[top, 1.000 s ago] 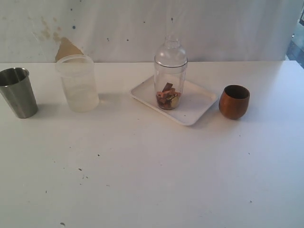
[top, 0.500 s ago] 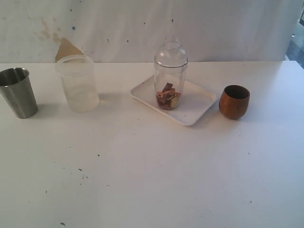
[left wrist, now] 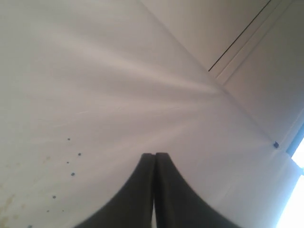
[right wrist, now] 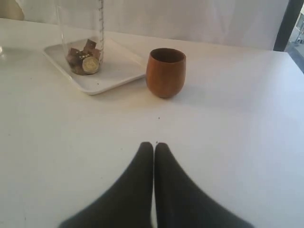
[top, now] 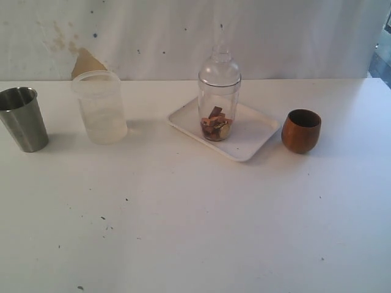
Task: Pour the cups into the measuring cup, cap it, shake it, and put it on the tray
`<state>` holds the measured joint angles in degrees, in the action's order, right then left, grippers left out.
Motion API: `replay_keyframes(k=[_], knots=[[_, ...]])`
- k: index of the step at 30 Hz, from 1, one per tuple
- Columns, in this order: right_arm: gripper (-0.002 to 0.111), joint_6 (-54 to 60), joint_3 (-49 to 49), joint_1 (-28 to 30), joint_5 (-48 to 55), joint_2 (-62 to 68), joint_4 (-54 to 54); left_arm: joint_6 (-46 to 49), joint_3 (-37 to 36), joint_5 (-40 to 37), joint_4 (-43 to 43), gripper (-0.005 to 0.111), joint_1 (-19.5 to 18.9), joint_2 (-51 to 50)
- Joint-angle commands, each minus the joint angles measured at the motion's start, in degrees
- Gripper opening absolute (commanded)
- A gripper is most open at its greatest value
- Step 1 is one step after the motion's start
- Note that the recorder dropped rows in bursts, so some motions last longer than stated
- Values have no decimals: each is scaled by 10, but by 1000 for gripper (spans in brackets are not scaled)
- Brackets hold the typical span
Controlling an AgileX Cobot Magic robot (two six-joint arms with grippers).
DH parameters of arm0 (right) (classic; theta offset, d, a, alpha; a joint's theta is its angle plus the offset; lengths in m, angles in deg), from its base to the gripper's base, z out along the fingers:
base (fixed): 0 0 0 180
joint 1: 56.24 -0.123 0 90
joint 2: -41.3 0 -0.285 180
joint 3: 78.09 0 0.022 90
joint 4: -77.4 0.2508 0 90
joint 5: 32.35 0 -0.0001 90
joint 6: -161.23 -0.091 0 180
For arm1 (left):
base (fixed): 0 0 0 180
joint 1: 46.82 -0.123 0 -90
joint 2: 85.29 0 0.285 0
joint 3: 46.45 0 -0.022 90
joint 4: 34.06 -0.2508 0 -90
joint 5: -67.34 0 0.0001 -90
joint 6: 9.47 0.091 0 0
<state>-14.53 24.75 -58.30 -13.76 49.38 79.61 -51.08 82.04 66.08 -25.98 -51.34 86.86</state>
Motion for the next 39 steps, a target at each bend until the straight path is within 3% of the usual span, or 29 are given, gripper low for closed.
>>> replay_keyframes(k=[1,14,16,19,33,36,37,38,39], knots=[[1,0,-1,-1,-6,-3,-3,-1,-43,4,-11,1,-2,1],[1,0,-1,-1,-6,-3,-3,0,-255,-12,-49,1,-2,1],[1,0,-1,-1,-6,-3,-3,0,-257,-28,-52,1,-2,1],[1,0,-1,-1,-6,-3,-3,4,-257,-125,-75,1,-2,1],[1,0,-1,-1,-6,-3,-3,24,-257,-121,-84,1,-2,1],[1,0,-1,-1,-6,-3,-3,138,-257,-121,-86,1,-1,1],[1,0,-1,-1,-6,-3,-3,207,-257,-121,-86,1,0,1],[1,0,-1,-1,-6,-3,-3,360,-257,-121,-86,1,1,1],[1,0,-1,-1,-6,-3,-3,422,-257,-121,-86,1,1,1]])
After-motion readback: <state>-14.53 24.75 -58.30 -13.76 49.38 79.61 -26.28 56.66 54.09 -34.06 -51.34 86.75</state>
